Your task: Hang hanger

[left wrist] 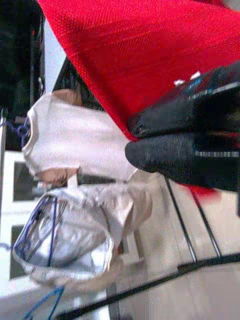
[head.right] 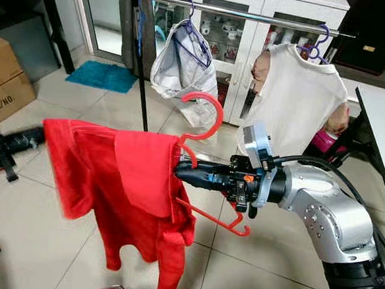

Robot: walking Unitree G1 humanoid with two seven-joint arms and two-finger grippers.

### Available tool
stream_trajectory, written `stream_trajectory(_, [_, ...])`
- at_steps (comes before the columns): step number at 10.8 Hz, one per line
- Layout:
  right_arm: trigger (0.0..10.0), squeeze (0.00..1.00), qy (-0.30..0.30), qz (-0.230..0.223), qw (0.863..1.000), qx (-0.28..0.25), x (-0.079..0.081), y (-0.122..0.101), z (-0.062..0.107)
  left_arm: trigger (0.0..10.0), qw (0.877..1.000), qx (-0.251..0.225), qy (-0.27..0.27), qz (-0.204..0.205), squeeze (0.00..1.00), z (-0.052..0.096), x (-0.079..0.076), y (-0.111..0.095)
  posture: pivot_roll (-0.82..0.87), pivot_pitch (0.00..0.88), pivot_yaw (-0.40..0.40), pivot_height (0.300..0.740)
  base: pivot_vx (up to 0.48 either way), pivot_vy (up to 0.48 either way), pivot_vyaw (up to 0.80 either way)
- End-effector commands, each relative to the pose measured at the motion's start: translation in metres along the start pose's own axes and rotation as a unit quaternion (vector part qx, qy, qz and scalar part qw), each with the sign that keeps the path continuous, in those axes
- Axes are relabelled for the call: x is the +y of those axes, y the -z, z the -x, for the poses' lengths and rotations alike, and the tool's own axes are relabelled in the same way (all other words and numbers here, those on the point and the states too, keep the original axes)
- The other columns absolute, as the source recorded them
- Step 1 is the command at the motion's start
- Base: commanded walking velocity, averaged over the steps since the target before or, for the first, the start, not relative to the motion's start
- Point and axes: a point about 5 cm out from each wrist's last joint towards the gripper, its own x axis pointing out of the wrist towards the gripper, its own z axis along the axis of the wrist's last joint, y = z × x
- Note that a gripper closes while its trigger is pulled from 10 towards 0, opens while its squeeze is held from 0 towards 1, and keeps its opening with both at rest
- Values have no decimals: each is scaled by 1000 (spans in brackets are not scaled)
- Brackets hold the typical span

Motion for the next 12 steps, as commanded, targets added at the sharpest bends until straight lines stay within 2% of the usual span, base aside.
stream_trajectory(1, [10000,0,-4,19,1000,-4,2,-6,-2,0,999,-17,-28,-17,0,2,6,-6,-71,0,34,740,0,0,0])
stream_trajectory(3, [10000,0,-1,19,1000,-4,2,-5,-3,0,994,-52,-88,-36,0,9,16,-10,-67,0,28,740,0,0,0])
stream_trajectory(5, [10000,0,-2,19,1000,-5,1,-5,-4,0,990,-49,-125,-46,0,13,22,-6,-66,0,26,740,0,0,0])
stream_trajectory(7, [10000,0,-2,19,1000,-4,2,-5,-4,0,977,-45,-197,-65,0,23,38,-5,-64,0,26,740,0,0,0])
stream_trajectory(10, [10000,0,-2,18,1000,-6,2,-5,-4,0,967,-29,-240,-78,0,29,46,0,-62,0,27,740,0,0,0])
stream_trajectory(11, [10000,0,-2,18,1000,-8,2,-6,-4,0,972,-22,-223,-71,0,25,43,3,-62,0,28,740,0,0,0])
stream_trajectory(12, [10000,0,-1,18,1000,-9,1,-6,-5,10000,971,-9,-231,-67,0,23,43,7,-62,0,28,740,0,0,0])
